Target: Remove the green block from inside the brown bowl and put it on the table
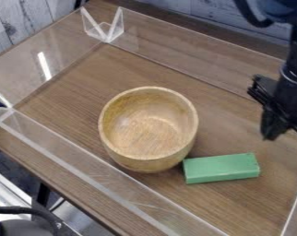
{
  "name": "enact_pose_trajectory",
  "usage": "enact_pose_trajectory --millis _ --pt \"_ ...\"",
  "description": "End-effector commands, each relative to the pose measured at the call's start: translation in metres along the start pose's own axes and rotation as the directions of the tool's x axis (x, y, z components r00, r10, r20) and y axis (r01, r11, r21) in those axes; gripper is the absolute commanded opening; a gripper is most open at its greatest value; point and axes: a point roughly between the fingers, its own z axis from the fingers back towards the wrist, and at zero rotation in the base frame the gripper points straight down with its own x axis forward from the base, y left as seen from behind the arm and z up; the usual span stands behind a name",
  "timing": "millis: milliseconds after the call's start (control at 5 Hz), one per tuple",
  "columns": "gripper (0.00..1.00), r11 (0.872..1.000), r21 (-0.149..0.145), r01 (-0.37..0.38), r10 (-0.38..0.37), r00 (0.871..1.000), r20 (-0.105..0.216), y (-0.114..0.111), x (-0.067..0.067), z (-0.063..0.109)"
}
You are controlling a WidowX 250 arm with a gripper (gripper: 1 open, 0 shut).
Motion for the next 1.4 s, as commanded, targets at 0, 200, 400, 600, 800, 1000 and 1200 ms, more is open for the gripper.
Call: enact_pose_trajectory --millis 0,200,400,600,800,1000,1200 --pt "0.0 0.999 0.014 -0.029 0.028 0.997 0.075 0.013 0.026 0.016" --pt "0.0 0.999 0.026 -0.037 0.036 0.998 0.043 0.018 0.033 0.002" --pt "0.0 0.998 0.003 -0.07 0.07 0.997 0.041 0.016 0.038 -0.006" --pt "0.0 0.995 -0.015 -0.102 0.102 0.994 0.042 0.016 0.041 -0.01" --pt "0.0 0.992 0.001 -0.124 0.124 0.992 0.028 0.02 0.044 -0.013" --pt "0.0 0.989 0.017 -0.146 0.145 0.989 0.015 0.025 0.048 -0.015" --pt "0.0 0.988 0.018 -0.155 0.155 0.988 0.005 0.024 0.049 -0.017"
